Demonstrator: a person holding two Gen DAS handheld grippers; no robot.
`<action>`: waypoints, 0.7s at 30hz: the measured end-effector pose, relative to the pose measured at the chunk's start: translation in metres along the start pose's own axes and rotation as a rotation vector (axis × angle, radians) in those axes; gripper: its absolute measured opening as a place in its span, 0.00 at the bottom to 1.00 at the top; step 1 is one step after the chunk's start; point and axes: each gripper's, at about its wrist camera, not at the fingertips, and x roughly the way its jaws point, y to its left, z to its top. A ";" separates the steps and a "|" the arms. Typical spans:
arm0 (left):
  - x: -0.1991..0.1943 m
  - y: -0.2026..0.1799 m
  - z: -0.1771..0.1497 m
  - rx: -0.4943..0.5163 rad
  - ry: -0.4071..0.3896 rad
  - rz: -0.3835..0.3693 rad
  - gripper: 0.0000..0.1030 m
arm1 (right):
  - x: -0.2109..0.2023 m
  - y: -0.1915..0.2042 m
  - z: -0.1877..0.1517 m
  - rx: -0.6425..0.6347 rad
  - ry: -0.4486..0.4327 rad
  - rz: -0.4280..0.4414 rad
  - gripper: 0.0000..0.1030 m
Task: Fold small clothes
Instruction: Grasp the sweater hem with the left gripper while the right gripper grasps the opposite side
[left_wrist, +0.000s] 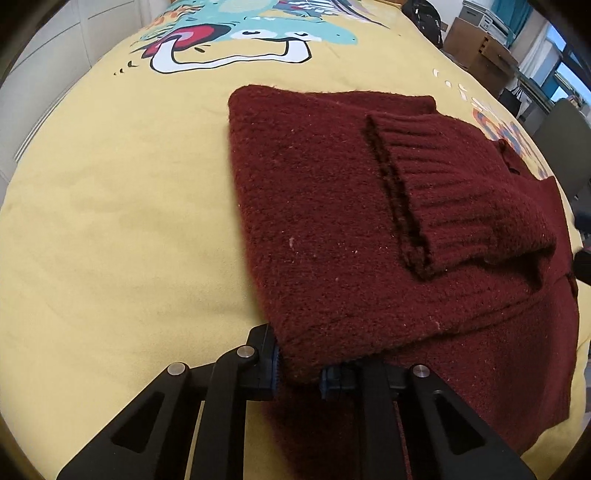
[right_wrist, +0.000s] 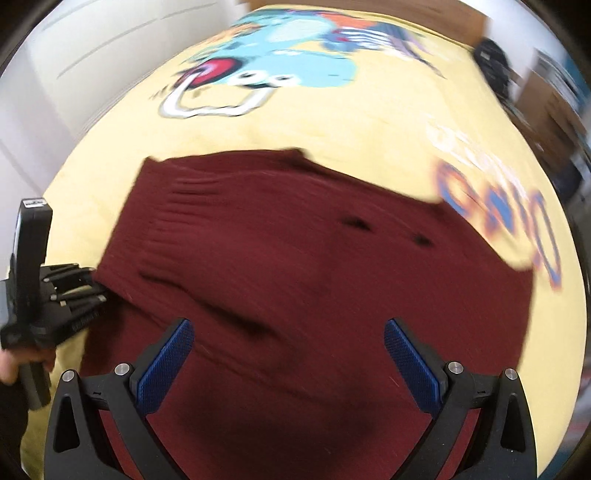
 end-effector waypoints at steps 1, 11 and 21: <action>0.002 0.006 0.001 -0.004 0.004 -0.002 0.12 | 0.007 0.012 0.009 -0.033 0.006 0.001 0.99; 0.001 0.019 0.006 -0.013 0.018 -0.016 0.13 | 0.066 0.075 0.036 -0.218 0.101 -0.022 0.98; 0.002 0.002 0.006 0.024 0.009 0.030 0.13 | 0.045 0.049 0.027 -0.166 0.052 -0.052 0.21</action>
